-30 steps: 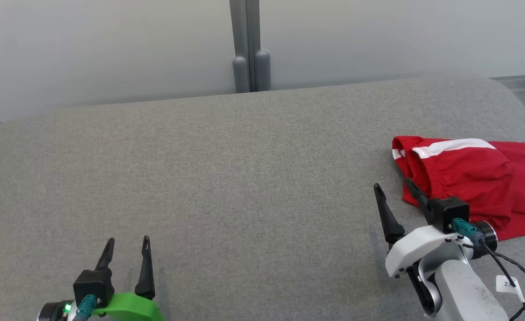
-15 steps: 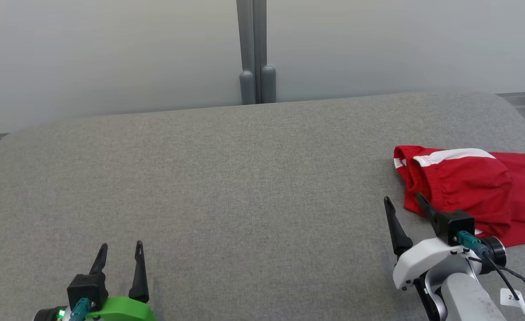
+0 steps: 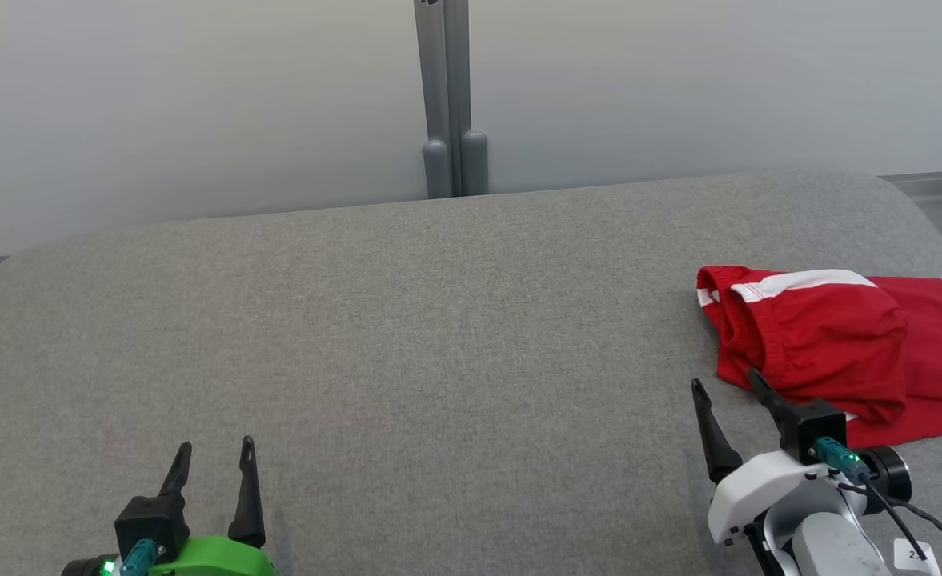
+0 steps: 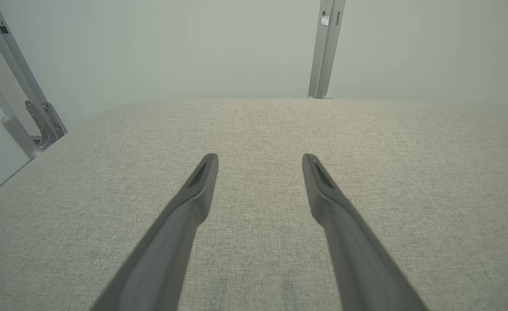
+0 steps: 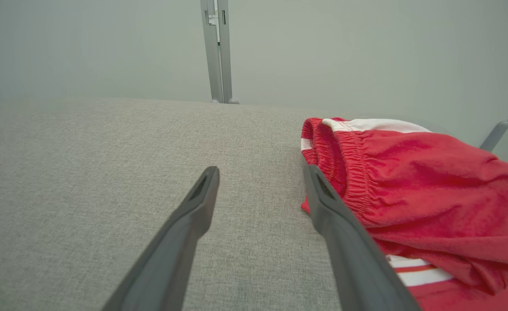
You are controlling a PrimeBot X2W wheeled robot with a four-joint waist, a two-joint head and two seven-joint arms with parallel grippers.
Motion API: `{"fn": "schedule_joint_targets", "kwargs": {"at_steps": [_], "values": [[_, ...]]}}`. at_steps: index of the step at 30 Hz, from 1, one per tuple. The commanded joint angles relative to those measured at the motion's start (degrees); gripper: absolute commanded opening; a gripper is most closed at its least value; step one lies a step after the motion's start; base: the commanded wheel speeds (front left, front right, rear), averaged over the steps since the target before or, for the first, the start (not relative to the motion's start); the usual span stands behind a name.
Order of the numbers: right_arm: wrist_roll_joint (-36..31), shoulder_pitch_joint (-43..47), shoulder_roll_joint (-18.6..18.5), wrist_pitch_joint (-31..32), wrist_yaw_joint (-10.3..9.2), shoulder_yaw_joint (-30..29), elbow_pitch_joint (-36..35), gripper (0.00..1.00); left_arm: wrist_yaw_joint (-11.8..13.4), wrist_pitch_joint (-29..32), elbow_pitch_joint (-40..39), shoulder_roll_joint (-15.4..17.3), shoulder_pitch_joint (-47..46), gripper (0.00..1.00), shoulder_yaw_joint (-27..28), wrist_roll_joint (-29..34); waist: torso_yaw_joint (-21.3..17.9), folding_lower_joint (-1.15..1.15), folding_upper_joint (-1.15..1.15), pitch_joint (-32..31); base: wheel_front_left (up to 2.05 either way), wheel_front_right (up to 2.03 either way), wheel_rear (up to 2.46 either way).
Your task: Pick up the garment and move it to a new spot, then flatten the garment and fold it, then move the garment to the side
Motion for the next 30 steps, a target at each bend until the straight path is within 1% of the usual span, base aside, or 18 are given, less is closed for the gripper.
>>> {"fn": "schedule_joint_targets", "kwargs": {"at_steps": [1,10,11,12,18,23,30], "values": [[-0.06,0.44,-0.05,-0.18,-0.10,0.03,-0.25,1.00,-0.26,0.05,-0.09,0.24,0.68,1.00,0.02,-0.06,0.02,0.00,0.00,-0.04,0.00,0.00,0.00],[0.31,0.06,0.10,-0.18,-0.10,0.40,-0.65,1.00,-0.21,0.05,-0.34,0.24,0.84,1.00,-0.33,-0.28,-0.08,0.00,0.00,0.20,0.00,0.00,0.00],[0.60,0.21,0.14,-0.18,-0.10,-0.04,-0.74,1.00,-0.16,0.06,-0.26,0.26,0.70,1.00,-0.75,-0.06,2.08,0.00,0.00,0.19,0.00,0.00,0.00],[0.46,0.22,0.06,-0.18,-0.10,0.29,-0.67,1.00,-0.14,0.06,-0.31,0.22,0.76,1.00,-0.49,-0.07,2.50,0.00,0.00,0.16,0.00,0.00,0.00],[1.47,0.11,0.03,-0.18,-0.10,-0.18,-0.98,1.00,0.22,0.05,-0.55,0.25,0.99,1.00,-0.34,0.57,2.36,0.00,0.00,0.37,0.00,0.00,0.00],[3.80,0.23,0.08,-0.18,-0.10,0.86,-0.99,1.00,0.30,0.05,-0.54,0.25,1.03,1.00,-0.41,0.23,2.30,0.00,0.00,0.47,0.00,0.00,0.00],[4.53,0.83,0.09,-0.18,-0.10,2.44,-1.27,1.00,0.08,0.05,-0.51,0.25,1.23,1.00,-0.39,-0.41,2.40,0.00,0.00,0.56,0.00,0.00,0.00]]}}
